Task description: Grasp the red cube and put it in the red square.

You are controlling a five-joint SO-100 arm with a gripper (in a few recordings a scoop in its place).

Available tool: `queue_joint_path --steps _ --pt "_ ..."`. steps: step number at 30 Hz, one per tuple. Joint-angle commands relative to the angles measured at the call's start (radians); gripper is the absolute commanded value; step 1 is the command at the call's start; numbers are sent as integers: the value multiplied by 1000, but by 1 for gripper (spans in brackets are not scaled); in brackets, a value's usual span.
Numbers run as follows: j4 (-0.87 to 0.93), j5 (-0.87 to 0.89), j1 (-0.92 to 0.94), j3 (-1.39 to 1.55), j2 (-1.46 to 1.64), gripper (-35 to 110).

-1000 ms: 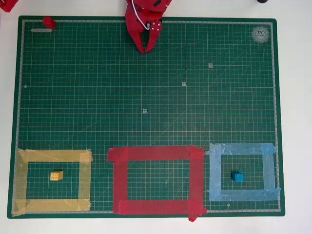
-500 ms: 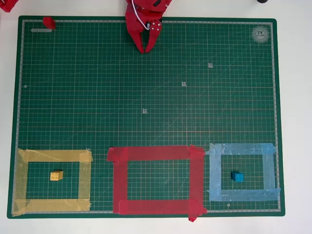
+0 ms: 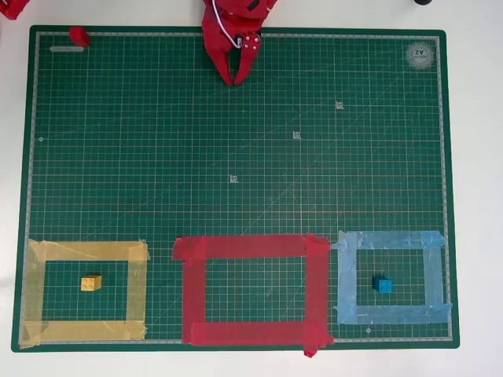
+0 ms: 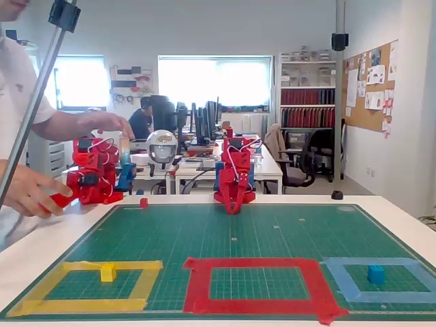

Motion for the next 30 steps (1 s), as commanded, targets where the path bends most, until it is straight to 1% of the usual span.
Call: queue_joint_path --steps 1,23,26,30 --pt "17 0 26 5 37 0" --pt "12 -6 6 2 20 0" --pt "11 -6 11 -156 -153 0" --pt "18 0 86 -637 -528 0"
